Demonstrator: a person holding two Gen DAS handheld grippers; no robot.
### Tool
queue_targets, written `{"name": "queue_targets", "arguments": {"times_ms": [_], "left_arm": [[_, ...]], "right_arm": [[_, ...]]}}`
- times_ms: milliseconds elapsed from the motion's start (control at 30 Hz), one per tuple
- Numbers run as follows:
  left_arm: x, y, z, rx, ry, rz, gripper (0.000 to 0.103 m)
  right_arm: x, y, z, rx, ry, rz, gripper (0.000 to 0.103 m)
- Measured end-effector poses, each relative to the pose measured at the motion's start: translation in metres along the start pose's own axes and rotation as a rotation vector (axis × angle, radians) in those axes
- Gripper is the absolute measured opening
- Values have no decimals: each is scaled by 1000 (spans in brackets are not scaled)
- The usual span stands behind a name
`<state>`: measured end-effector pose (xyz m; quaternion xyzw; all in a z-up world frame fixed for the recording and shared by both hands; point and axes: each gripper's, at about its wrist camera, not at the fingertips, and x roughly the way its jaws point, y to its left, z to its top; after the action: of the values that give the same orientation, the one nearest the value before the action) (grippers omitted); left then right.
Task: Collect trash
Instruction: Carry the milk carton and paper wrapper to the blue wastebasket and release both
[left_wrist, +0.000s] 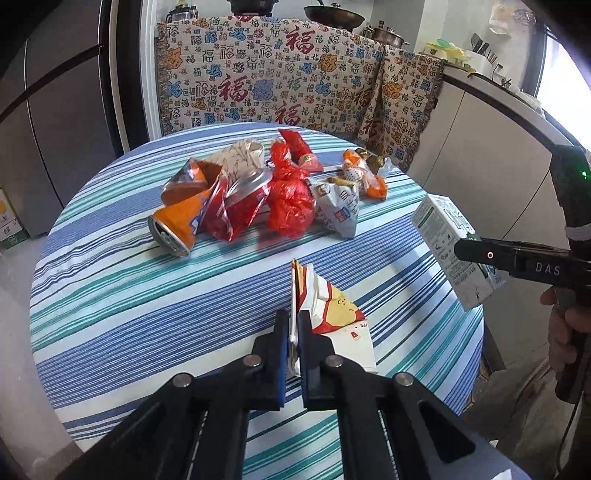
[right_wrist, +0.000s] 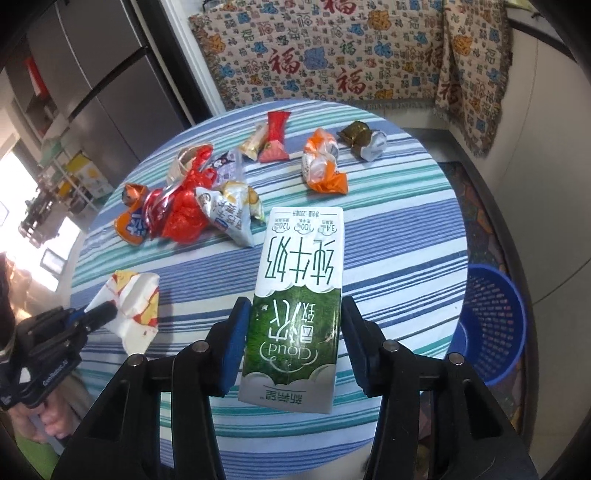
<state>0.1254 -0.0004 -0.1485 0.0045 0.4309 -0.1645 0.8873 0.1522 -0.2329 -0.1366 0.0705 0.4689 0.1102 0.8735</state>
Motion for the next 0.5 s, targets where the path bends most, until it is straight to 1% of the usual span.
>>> {"name": "queue_targets", "arguments": {"times_ms": [133,200,300,500], "left_arm": [[-5,-26,15,20,-24,-6,5],[-3,-41,24,28,-28,-32,5],[5,-70,35,49,-29,-79,5],[30,-150,58,115,-18,-201,5]], "right_arm": [[-17,-7,3,-5,-32,12,50],[-26,-19,4,5,-46,9,50],[-43,-50,6,41,-88,-11,50],[-70,-130,4,146,-128,-113,50]]}}
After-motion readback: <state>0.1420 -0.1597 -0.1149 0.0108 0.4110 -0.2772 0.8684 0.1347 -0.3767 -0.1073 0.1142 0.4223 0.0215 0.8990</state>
